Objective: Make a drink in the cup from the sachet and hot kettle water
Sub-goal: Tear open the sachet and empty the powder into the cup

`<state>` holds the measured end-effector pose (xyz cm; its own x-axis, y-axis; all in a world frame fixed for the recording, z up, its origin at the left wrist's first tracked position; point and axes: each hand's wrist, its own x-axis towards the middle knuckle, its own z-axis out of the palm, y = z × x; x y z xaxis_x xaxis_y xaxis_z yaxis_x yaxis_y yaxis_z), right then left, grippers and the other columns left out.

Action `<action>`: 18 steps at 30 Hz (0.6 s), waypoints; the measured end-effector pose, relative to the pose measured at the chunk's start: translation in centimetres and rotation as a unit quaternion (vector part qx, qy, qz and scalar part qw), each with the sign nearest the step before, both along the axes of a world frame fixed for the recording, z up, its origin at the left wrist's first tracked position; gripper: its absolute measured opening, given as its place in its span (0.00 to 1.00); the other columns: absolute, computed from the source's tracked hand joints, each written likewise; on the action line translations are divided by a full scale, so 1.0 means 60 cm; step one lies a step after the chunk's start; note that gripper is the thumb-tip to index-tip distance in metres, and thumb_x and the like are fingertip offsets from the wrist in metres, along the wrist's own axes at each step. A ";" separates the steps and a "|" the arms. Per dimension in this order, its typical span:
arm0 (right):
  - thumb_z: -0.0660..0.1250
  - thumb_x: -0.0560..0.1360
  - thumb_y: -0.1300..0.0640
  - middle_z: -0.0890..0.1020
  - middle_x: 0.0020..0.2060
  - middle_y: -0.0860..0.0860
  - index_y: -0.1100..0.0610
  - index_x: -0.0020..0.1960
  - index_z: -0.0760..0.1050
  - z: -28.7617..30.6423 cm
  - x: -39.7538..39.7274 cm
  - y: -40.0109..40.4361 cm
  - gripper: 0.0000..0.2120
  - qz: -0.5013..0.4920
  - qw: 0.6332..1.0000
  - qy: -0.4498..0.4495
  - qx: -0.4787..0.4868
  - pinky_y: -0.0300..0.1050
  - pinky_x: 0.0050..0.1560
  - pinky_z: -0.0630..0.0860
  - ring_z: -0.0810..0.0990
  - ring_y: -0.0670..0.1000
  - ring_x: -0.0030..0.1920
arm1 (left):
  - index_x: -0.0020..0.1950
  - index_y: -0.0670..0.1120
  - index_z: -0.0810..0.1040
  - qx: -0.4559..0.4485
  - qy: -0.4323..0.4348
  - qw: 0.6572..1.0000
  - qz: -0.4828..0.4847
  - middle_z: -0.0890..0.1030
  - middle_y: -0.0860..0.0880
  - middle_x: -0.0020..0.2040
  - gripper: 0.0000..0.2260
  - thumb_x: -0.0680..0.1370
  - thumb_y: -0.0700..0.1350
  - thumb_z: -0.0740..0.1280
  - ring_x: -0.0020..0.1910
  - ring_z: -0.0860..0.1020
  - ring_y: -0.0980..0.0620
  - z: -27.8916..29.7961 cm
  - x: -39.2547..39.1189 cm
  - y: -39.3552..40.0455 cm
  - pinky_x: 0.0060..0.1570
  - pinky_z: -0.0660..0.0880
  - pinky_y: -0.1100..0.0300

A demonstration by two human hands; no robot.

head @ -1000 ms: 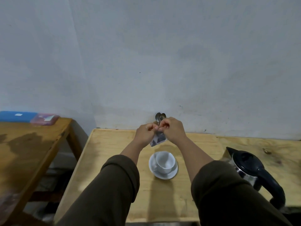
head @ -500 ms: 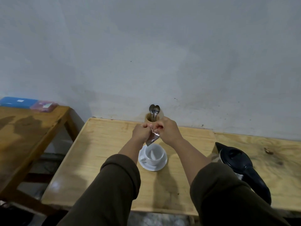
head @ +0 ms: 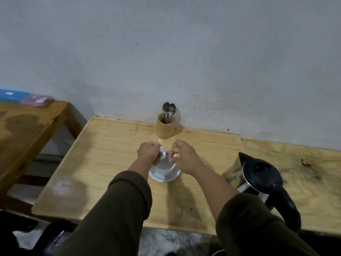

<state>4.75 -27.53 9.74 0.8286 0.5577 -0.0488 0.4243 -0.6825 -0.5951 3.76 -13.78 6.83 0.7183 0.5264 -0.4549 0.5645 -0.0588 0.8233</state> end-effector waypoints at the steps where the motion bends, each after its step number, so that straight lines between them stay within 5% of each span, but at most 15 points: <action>1: 0.70 0.67 0.67 0.72 0.43 0.48 0.60 0.36 0.80 -0.003 0.002 -0.004 0.04 0.001 1.000 0.010 0.002 0.37 0.50 0.66 0.71 0.48 0.48 | 0.54 0.44 0.83 0.009 0.006 1.000 0.003 0.83 0.44 0.46 0.13 0.79 0.45 0.60 0.36 0.77 0.49 -0.006 0.001 0.001 0.31 0.73 0.65; 3: 0.69 0.67 0.69 0.74 0.43 0.49 0.57 0.34 0.77 -0.010 0.007 -0.010 0.08 0.001 0.999 0.028 0.016 0.40 0.49 0.69 0.73 0.50 0.46 | 0.55 0.43 0.83 0.029 0.017 0.999 -0.004 0.84 0.42 0.43 0.13 0.79 0.44 0.60 0.36 0.80 0.46 -0.013 0.003 0.001 0.30 0.78 0.68; 6: 0.65 0.68 0.70 0.79 0.50 0.55 0.64 0.37 0.78 -0.021 0.012 -0.011 0.04 0.019 1.000 0.019 0.010 0.41 0.50 0.72 0.78 0.54 0.50 | 0.55 0.44 0.84 0.076 0.049 0.996 -0.024 0.85 0.42 0.49 0.13 0.79 0.44 0.61 0.47 0.82 0.44 -0.022 0.009 0.001 0.49 0.78 0.59; 9: 0.64 0.70 0.69 0.80 0.54 0.57 0.68 0.39 0.78 -0.038 0.012 -0.009 0.04 0.028 1.000 0.011 0.006 0.39 0.52 0.71 0.79 0.54 0.53 | 0.54 0.42 0.84 0.126 0.086 0.987 -0.057 0.84 0.45 0.46 0.13 0.79 0.43 0.61 0.36 0.77 0.51 -0.026 0.017 0.000 0.40 0.72 0.61; 18: 0.71 0.68 0.62 0.80 0.41 0.52 0.62 0.50 0.77 -0.071 0.005 0.008 0.11 0.009 0.995 0.091 -0.030 0.42 0.43 0.72 0.77 0.52 0.43 | 0.56 0.40 0.78 0.245 0.174 0.939 -0.164 0.80 0.42 0.58 0.13 0.77 0.43 0.60 0.56 0.79 0.44 -0.023 0.036 -0.013 0.43 0.68 0.61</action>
<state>5.05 -27.03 5.48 0.7929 0.5642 -0.2303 0.3258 -0.7118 -0.6222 5.90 -14.56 5.45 0.7309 0.5101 -0.4534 0.6800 -0.6007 0.4204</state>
